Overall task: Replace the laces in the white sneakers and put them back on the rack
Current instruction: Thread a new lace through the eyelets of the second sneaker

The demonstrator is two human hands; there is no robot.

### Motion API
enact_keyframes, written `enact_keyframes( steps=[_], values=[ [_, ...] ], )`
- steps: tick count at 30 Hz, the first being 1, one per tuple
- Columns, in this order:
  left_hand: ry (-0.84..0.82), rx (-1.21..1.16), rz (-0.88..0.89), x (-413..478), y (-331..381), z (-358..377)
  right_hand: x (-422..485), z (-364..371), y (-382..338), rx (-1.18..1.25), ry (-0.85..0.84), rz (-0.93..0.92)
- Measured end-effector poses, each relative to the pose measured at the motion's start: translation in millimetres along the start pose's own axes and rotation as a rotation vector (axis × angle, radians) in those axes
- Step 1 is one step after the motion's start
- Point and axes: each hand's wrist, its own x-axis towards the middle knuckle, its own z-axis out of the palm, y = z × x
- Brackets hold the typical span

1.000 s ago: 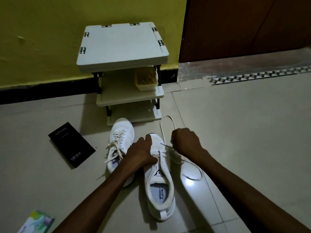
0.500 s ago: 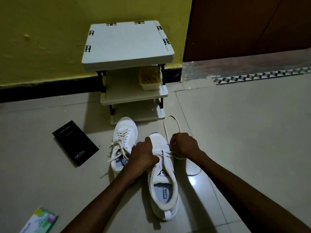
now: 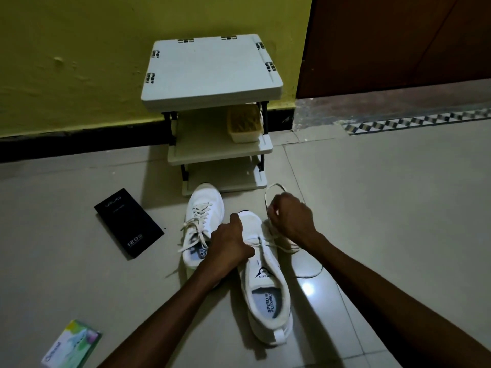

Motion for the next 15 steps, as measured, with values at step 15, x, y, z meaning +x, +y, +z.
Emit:
enact_keyframes(
  steps=[15],
  values=[
    [0.069,-0.408,-0.219,-1.5,-20.1,6.6,-46.0,-16.1,-41.8,-0.319,-0.438,-0.346]
  ],
)
